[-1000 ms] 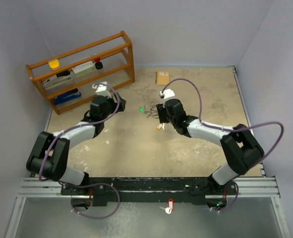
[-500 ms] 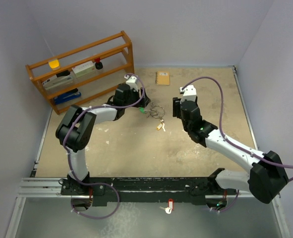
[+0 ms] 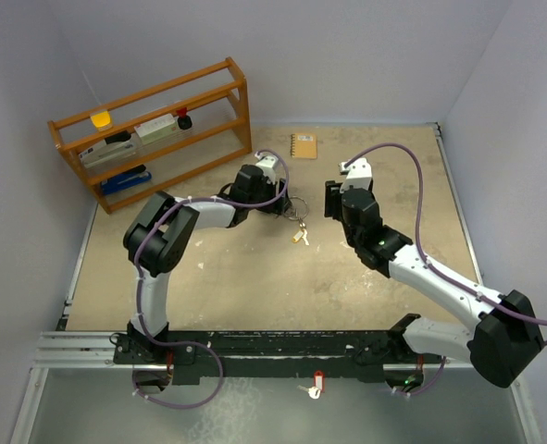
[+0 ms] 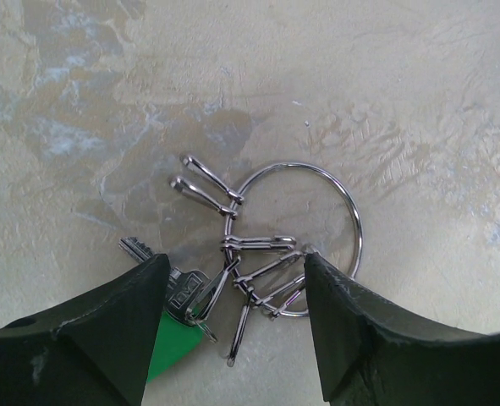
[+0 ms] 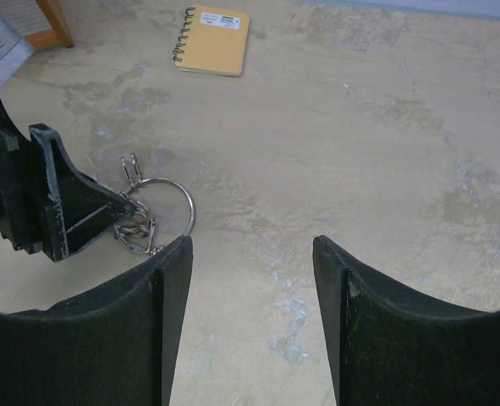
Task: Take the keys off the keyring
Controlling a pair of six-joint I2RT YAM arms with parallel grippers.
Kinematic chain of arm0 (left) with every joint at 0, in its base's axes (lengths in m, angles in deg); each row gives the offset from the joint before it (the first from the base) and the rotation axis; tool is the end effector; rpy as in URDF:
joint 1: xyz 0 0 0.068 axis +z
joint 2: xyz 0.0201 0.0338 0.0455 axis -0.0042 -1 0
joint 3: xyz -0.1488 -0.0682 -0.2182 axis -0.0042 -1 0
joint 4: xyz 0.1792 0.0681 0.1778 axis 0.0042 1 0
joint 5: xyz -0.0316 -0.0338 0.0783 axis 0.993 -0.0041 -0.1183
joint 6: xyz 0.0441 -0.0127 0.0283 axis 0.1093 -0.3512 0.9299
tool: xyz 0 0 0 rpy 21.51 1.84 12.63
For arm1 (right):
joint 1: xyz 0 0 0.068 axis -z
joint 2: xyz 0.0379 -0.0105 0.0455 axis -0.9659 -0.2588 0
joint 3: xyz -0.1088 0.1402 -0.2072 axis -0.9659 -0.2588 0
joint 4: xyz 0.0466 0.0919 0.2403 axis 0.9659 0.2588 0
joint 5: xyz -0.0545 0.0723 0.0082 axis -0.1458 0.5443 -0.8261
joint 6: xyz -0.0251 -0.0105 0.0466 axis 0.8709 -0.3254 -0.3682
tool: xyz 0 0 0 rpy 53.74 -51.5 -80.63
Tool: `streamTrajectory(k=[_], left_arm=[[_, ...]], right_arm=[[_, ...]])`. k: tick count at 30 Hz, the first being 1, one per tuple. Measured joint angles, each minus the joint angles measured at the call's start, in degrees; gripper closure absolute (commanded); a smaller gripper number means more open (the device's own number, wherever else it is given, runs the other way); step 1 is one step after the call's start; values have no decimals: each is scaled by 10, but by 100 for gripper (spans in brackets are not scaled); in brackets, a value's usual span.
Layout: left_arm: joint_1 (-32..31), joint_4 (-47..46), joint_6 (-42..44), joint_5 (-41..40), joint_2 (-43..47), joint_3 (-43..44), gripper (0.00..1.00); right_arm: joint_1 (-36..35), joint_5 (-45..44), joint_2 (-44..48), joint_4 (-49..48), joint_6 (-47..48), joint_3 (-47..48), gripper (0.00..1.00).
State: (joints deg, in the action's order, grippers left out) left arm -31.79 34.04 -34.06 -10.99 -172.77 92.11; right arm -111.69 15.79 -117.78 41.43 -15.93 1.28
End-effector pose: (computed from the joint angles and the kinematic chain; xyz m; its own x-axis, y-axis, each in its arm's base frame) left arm 0.3676 -0.2370 0.1440 -0.6385 -0.0043 -0.7696 0.4493 0.8099 -0.3772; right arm 0.2230 0.1416 0.2942 -0.1793 0.0573 -0.9821 -0.0348 0.9973 0.0645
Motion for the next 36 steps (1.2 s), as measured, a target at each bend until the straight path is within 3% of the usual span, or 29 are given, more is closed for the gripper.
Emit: streamTrajectory(k=[10,19,36], left_arm=[[-22,9,20,-38,-19,25,43],[-52,-3,28,-111,-14,11,33],[-57,40,49,-184,-12,26,30]], right_arm=[[0,1,23,2,0,0,38],[0,16,53,-11,1,-7,38],[0,33,43,-11,5,-8,38]])
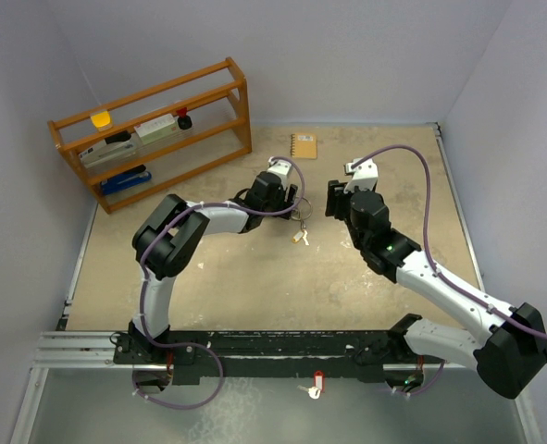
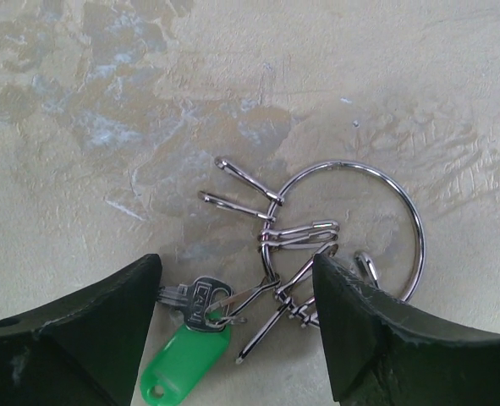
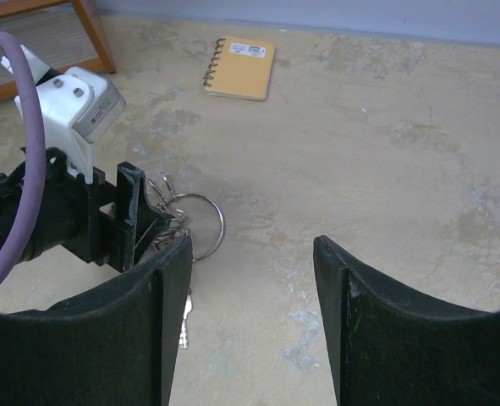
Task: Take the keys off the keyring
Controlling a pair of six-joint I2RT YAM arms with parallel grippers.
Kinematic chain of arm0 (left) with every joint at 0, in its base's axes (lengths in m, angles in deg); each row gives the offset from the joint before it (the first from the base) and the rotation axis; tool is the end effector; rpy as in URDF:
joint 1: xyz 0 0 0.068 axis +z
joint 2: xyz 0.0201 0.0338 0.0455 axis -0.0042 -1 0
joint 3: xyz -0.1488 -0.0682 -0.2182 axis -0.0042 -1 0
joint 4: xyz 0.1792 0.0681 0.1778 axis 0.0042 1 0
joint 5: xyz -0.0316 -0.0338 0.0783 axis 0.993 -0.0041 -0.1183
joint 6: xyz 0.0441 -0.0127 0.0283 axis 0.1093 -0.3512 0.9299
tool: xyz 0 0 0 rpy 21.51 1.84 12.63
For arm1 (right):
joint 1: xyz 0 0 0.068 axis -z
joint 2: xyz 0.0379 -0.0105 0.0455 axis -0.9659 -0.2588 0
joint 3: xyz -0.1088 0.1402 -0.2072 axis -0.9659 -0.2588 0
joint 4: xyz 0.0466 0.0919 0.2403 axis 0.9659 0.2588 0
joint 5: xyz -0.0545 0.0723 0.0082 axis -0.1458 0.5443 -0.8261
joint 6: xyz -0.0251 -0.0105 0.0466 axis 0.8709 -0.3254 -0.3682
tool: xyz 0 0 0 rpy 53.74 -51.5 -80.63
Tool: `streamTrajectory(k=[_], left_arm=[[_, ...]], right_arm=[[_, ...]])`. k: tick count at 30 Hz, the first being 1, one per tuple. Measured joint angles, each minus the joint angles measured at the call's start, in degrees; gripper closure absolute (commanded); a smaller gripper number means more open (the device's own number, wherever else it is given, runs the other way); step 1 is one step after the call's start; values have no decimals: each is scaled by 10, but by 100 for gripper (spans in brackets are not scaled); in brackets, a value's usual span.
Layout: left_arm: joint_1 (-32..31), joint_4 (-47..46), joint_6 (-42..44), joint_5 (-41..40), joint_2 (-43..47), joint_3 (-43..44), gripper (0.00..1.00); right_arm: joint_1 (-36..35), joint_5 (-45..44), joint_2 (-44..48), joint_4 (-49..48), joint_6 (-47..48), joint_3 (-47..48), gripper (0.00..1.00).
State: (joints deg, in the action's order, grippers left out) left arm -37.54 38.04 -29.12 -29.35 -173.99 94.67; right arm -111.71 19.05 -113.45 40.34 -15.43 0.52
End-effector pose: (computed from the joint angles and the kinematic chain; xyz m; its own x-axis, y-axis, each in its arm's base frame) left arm 0.3535 -0.2672 0.1419 -0.5617 0.1041 -0.8208 0.3696 0.9191 -0.1364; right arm 0.2111 0.1350 0.3092 -0.1246 0.0957 -0.9876 -0.0974 0.9894 0.1081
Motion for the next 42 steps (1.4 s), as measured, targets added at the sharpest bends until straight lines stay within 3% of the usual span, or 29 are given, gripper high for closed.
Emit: streamTrajectory(k=[3,9,14,19,31,42], left_arm=[[0,1,0,0,-10,13,33],[-2,2,0,-10,-30,39,60],[-3,9,0,-35,-39,50,72],[-8,15,0,-66,-54,68,100],[-13,2,-2,-134,-42,45,100],[-12,2,23,-173,120,-61,100]], right_arm=[[0,2,0,0,0,0,38],[0,1,0,0,0,0,38],[0,-1,7,1,0,-2,38],[0,-3,24,1,-1,-10,38],[0,-3,15,0,0,-13,38],[0,14,-31,-20,-1,-63,36]])
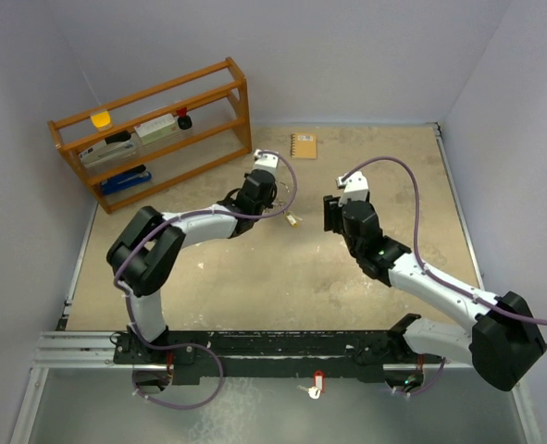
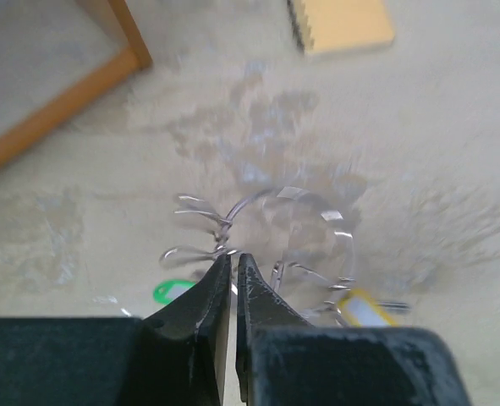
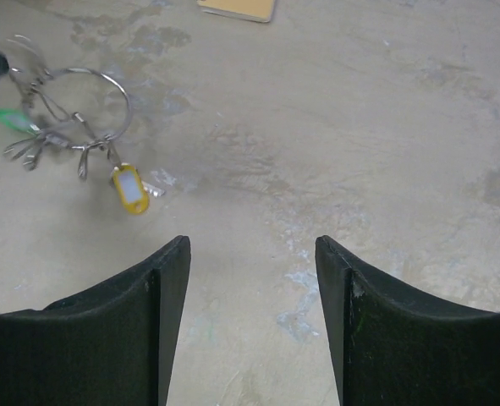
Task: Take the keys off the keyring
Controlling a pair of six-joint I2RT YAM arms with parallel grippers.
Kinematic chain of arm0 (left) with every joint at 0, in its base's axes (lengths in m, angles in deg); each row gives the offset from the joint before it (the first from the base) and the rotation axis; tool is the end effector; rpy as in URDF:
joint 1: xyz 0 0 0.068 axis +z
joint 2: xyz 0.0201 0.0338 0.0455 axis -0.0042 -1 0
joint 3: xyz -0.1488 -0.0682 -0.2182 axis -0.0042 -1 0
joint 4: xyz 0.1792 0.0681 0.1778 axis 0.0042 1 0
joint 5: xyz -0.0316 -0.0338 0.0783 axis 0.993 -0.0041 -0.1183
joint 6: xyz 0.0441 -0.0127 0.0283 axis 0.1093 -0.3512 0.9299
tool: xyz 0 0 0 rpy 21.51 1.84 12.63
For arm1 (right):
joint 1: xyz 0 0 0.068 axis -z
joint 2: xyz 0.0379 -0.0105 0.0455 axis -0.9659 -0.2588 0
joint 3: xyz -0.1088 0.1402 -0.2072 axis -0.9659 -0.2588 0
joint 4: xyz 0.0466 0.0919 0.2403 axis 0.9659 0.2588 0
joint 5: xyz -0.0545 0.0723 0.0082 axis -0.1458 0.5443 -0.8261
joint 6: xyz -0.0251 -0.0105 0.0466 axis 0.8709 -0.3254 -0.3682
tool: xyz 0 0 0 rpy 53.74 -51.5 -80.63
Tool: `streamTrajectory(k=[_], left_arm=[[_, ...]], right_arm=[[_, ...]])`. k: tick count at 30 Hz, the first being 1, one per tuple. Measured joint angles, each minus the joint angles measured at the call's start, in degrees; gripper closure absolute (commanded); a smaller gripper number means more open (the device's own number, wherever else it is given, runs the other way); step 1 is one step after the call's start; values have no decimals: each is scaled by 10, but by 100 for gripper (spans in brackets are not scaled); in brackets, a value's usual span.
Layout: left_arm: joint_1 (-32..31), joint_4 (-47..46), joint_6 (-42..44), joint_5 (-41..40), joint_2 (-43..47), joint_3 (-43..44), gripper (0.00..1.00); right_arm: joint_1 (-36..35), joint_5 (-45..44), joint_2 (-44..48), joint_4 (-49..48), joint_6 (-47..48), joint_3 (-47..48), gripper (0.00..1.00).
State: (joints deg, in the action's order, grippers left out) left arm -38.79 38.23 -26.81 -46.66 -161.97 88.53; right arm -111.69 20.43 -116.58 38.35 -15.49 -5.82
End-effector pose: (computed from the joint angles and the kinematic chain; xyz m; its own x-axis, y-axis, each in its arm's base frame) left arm 0.3270 -0.2450 0.1956 -0.4204 0.0797 -0.9038 0.1742 0.9847 0.0058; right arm 0.2135 0.1376 0.2612 -0.2315 0.0197 -0.9726 -0.1120 0.9926 0.0467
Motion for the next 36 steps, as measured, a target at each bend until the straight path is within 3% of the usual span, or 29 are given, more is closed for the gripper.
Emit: streamTrajectory(k=[10,16,25,30,36], left_arm=[[-1,-66,35,-12,106,-19,100],[-1,-44,41,-46,86,-7,73],[0,7,32,-114,-59,52,52],[8,16,33,-134,-110,79,34],[31,16,35,-146,-147,117,32]], right_arm=[[0,105,-40,-80,3,-6,34],[0,130,-51,-92,6,-6,34],[0,135,-14,-89,10,-6,34],[0,135,4,-86,13,-6,34],[0,135,16,-76,17,-6,34]])
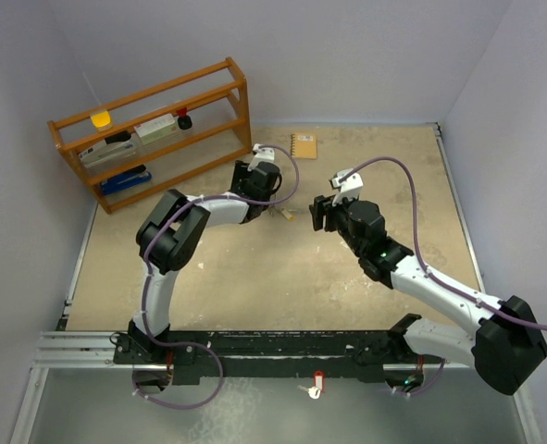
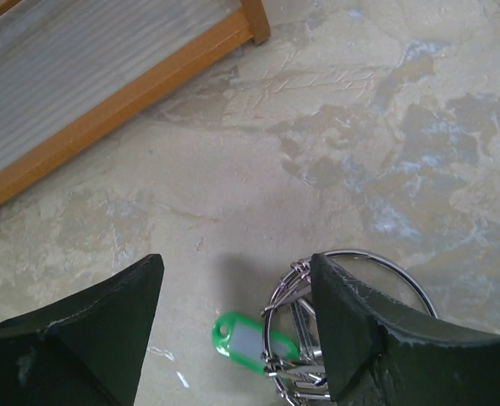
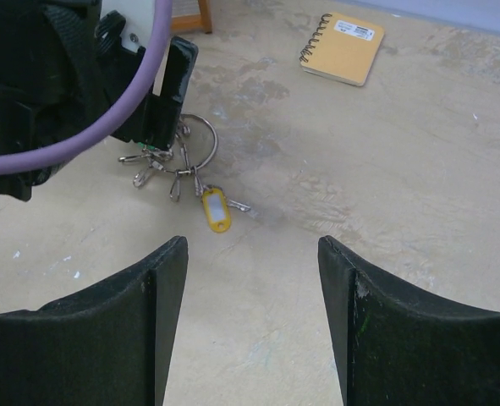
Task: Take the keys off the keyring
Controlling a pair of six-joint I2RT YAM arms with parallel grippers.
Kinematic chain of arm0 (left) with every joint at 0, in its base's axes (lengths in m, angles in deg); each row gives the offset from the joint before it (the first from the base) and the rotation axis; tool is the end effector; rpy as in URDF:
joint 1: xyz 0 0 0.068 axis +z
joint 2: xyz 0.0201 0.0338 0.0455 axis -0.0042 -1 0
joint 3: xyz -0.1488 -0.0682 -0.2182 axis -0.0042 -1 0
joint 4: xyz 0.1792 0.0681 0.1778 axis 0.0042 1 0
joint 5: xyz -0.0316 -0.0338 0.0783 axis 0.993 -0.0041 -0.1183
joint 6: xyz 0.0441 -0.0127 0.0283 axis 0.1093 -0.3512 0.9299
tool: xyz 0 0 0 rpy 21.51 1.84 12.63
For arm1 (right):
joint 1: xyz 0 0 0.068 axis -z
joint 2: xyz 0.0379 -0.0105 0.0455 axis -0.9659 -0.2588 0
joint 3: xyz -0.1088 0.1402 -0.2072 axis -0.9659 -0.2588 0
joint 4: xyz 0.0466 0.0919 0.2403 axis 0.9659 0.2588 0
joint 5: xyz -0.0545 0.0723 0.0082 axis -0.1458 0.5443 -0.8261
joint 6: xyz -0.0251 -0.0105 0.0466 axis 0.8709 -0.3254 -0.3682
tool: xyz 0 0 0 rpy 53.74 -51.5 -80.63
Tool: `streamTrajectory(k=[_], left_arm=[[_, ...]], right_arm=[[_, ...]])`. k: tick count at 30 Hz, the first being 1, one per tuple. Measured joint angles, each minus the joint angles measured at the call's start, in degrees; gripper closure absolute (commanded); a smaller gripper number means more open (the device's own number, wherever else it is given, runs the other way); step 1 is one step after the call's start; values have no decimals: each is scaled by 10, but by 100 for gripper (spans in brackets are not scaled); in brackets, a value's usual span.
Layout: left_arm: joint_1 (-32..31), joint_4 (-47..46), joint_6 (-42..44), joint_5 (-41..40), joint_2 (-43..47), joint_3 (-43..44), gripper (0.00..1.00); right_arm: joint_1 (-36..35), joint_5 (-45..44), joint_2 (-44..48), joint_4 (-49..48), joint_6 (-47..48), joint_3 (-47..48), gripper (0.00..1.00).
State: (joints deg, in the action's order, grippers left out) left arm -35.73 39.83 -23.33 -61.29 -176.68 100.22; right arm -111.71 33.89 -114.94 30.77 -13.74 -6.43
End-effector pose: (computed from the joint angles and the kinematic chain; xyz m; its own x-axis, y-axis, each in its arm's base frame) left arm 0.3818 -0.2485 0.1525 -0.4359 0.1607 -0.8855 -0.0713 0.9747 0.2120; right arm 0.2091 0.1441 0.2774 -0.1423 0.0691 -0.9874 -0.3491 0.9299 0.1154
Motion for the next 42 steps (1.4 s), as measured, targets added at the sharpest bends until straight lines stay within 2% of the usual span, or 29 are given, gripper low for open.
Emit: streamTrajectory(k=[9,16,34,36,42], left_arm=[[16,-5,-3,65,-2,-2,35],[15,-25,-13,121,17,-43,35],[15,-31,-43,149,2,-42,42],[15,-32,-47,148,0,-41,48],[15,-31,-64,151,-14,-24,94]], right_arm=[[0,-1,0,6,3,0,34],[0,0,-2,6,4,0,34],[0,-2,1,5,6,0,33],[0,-2,3,6,7,0,33],[0,-6,11,5,9,0,32]])
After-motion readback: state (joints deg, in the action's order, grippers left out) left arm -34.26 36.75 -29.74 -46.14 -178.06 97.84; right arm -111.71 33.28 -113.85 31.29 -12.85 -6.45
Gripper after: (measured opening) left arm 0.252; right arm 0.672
